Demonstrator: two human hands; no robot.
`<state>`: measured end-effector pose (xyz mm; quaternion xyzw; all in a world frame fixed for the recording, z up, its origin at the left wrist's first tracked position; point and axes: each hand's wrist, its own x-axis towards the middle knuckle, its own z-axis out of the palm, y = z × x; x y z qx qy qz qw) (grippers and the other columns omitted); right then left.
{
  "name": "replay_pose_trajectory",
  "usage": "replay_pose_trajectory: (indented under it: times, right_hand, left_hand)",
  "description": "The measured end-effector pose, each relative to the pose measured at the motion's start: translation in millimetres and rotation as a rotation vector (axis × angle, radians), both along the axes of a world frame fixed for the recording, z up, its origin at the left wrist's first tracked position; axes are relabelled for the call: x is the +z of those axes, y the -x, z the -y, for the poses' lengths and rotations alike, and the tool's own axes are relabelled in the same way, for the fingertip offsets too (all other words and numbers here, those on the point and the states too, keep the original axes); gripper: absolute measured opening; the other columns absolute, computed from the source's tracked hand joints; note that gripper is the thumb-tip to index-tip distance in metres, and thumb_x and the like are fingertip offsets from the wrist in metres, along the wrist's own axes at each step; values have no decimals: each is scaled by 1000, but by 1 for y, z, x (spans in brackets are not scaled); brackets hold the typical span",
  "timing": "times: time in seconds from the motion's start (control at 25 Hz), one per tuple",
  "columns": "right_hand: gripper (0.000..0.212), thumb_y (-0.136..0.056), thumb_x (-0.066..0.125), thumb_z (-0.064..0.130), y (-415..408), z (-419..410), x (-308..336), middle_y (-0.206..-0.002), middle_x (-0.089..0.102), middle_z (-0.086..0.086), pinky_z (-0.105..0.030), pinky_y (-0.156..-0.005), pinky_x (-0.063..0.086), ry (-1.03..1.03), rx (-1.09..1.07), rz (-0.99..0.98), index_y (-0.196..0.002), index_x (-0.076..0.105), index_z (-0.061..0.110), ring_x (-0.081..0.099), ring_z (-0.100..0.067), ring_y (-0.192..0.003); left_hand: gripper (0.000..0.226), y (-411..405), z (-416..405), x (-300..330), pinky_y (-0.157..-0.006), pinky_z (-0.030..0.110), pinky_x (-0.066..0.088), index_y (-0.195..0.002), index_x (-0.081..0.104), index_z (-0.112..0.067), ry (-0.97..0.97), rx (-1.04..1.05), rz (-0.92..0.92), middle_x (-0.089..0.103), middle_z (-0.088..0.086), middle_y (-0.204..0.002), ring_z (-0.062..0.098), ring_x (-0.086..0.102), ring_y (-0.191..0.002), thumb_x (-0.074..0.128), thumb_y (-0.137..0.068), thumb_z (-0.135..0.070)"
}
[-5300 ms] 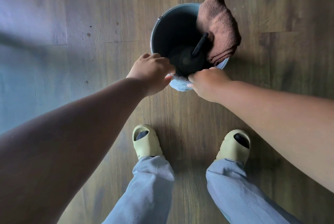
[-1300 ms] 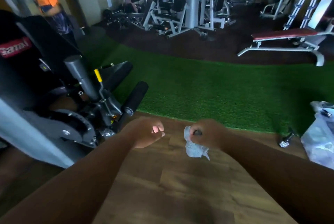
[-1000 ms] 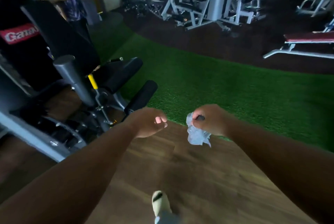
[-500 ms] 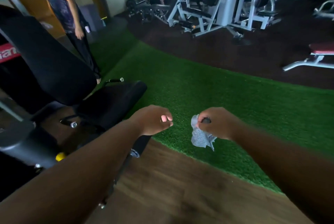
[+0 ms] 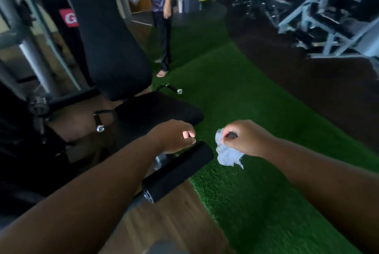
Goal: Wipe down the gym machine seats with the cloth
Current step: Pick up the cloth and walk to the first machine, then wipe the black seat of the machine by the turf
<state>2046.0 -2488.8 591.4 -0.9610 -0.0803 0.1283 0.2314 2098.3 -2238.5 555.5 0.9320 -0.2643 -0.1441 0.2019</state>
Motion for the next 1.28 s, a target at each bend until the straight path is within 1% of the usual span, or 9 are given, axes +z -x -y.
replay_pose_trajectory:
  times: [0.2, 0.32, 0.52, 0.64, 0.84, 0.96, 1.08, 1.2, 1.28]
  right_hand:
    - [7, -86, 65, 30, -136, -34, -13, -85, 70, 5, -35, -52, 52, -59, 115, -97, -91, 70, 31, 65, -14, -59]
    - [10, -88, 65, 29, -206, -62, -34, -85, 69, 0, -26, -46, 41, -127, 168, -157, -97, 68, 30, 50, -7, -47]
    - [27, -87, 59, 12, -288, -90, -67, -77, 67, -11, -27, -42, 32, -166, 218, -306, -104, 63, 33, 41, -11, -43]
    - [32, -87, 57, 10, -332, -92, -89, -88, 71, -17, -28, -41, 29, -150, 263, -359, -109, 62, 34, 38, -13, -41]
    - [26, -97, 55, 16, -392, -94, -130, -63, 59, -2, -25, -41, 28, -97, 417, -312, -120, 62, 25, 37, -7, -40]
    - [30, -102, 51, 24, -423, -92, -139, -60, 54, 3, -24, -39, 27, -64, 493, -303, -132, 55, 26, 34, -4, -35]
    - [39, -104, 43, 33, -453, -86, -143, -61, 45, 10, -25, -40, 28, 124, 605, -70, -143, 44, 28, 38, -5, -41]
    - [28, -102, 43, 35, -469, -83, -159, -76, 57, 8, -29, -48, 40, 253, 797, 316, -123, 57, 25, 51, -12, -59]
    - [26, -100, 46, 35, -458, -75, -188, -90, 65, 3, -34, -58, 49, 245, 898, 355, -119, 59, 24, 60, -21, -73]
  left_hand:
    - [18, -80, -43, -23, -86, 39, 53, -104, 64, -38, -52, 218, -69, 64, -19, -98, 8, 62, -91, 59, -91, -48]
    - [15, -137, -71, -38, -88, 38, 53, -103, 64, -39, -82, 299, -106, 64, -18, -99, 9, 62, -93, 59, -92, -47]
    - [16, -209, -96, -64, -89, 37, 52, -104, 62, -41, -86, 387, -199, 63, -20, -100, 6, 60, -95, 57, -92, -50]
    - [18, -234, -103, -84, -90, 37, 51, -106, 62, -41, -81, 450, -251, 63, -20, -103, 7, 60, -98, 55, -92, -51]
    - [17, -241, -107, -128, -89, 38, 52, -104, 61, -42, -103, 611, -354, 63, -21, -102, 6, 60, -97, 54, -91, -52]
    - [20, -237, -99, -148, -90, 37, 51, -109, 62, -39, -120, 709, -396, 61, -20, -105, 7, 59, -100, 54, -93, -49]
    - [27, -242, -85, -163, -90, 37, 52, -117, 61, -40, -130, 793, -391, 59, -18, -117, 7, 59, -104, 55, -92, -49]
    - [35, -254, -74, -176, -93, 39, 51, -126, 58, -39, -144, 842, -374, 54, -16, -132, 10, 57, -113, 56, -93, -48]
    - [40, -259, -68, -186, -98, 40, 48, -132, 54, -40, -166, 860, -350, 50, -13, -140, 14, 53, -122, 57, -93, -47]
